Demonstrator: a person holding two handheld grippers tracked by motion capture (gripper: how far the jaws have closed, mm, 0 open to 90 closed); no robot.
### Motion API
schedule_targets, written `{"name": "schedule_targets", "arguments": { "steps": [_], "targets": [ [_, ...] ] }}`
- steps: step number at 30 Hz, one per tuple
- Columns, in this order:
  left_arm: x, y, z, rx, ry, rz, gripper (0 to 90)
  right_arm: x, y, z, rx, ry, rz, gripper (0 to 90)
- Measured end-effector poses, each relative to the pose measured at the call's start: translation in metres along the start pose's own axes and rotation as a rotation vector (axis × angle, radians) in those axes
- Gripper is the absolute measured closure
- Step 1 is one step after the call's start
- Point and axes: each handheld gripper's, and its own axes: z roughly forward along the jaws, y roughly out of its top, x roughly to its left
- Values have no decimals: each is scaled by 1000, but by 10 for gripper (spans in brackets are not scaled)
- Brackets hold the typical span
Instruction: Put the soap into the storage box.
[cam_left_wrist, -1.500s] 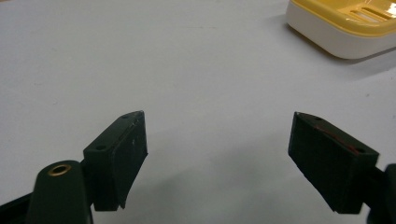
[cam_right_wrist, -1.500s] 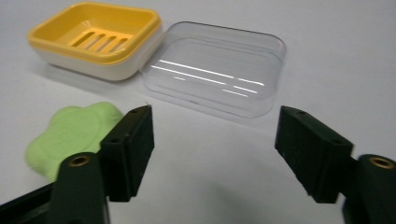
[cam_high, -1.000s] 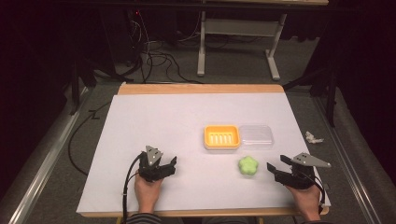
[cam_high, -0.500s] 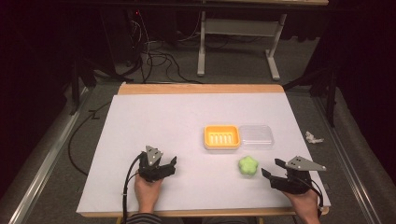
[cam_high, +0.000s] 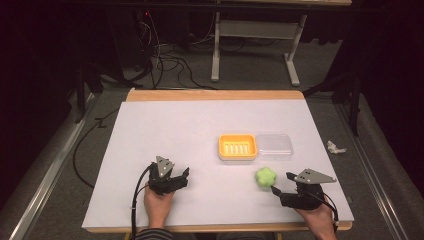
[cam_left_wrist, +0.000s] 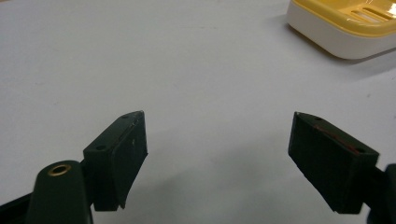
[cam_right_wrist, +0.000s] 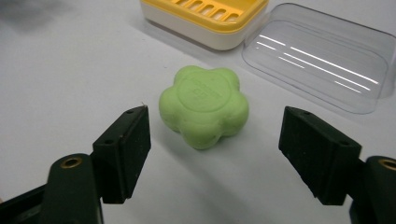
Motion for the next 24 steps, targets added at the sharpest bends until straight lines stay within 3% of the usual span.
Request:
{"name": "schedule_targets", "arguments": {
  "steps": [8, 11, 24],
  "targets": [
    [0, 0, 0, 7, 1, -1, 205, 6, 6, 14, 23, 19, -21, 185],
    [0, 0, 0, 6, -1, 0, 206, 6, 12, 24, 55, 34, -28, 156],
    [1, 1, 0, -2, 1, -10, 203, 2, 22, 41, 83, 46, -50, 151]
  ]
}}
